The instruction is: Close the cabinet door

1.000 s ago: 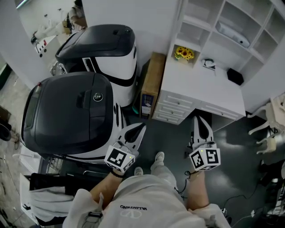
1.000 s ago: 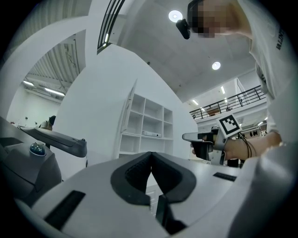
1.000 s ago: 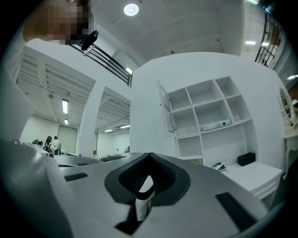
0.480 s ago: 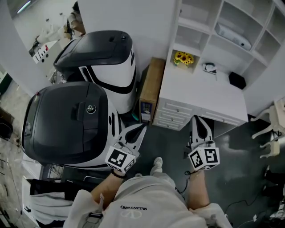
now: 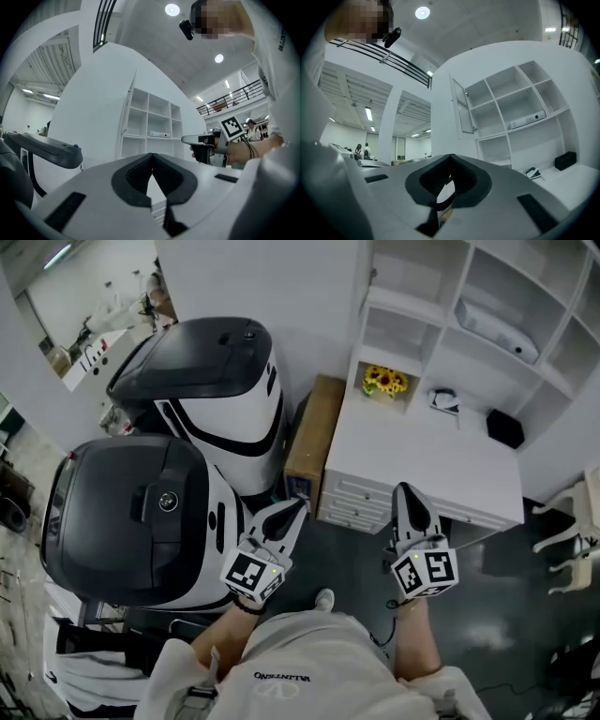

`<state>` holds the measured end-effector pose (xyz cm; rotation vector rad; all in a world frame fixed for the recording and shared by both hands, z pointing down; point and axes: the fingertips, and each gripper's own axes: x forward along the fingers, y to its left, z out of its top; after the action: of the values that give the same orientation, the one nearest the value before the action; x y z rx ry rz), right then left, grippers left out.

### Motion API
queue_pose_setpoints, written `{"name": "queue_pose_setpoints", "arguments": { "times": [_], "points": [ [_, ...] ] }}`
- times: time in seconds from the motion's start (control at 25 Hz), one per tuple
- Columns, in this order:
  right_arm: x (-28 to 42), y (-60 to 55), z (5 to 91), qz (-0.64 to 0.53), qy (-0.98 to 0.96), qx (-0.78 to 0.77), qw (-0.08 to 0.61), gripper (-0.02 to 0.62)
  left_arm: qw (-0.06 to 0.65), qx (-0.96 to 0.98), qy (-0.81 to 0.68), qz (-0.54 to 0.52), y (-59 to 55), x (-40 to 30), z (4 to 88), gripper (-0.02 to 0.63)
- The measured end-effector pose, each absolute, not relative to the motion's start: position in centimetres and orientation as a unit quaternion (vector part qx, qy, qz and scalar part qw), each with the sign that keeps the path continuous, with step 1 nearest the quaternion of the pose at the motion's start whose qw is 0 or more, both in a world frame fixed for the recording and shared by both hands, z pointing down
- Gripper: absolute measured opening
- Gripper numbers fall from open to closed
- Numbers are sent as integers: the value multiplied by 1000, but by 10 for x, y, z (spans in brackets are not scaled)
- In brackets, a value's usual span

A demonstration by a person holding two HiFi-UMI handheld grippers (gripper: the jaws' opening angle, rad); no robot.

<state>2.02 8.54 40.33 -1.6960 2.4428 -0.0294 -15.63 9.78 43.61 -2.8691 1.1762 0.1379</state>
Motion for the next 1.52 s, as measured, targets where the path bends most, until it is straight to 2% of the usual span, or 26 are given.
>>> {"name": "queue_pose_setpoints", "arguments": {
  "times": [0.36,0.8,1.52],
  "points": [
    [42,35,401,-14,840,-535,87,11,23,-912,405,55,60,-120,428,3],
    [49,-13,407,-18,844,-530,81,11,18,-910,410,57,12,-112,437,3],
    [54,-159,298,60,851,-499,151,11,51,-916,363,163,-177,-118,344,3]
  ]
}}
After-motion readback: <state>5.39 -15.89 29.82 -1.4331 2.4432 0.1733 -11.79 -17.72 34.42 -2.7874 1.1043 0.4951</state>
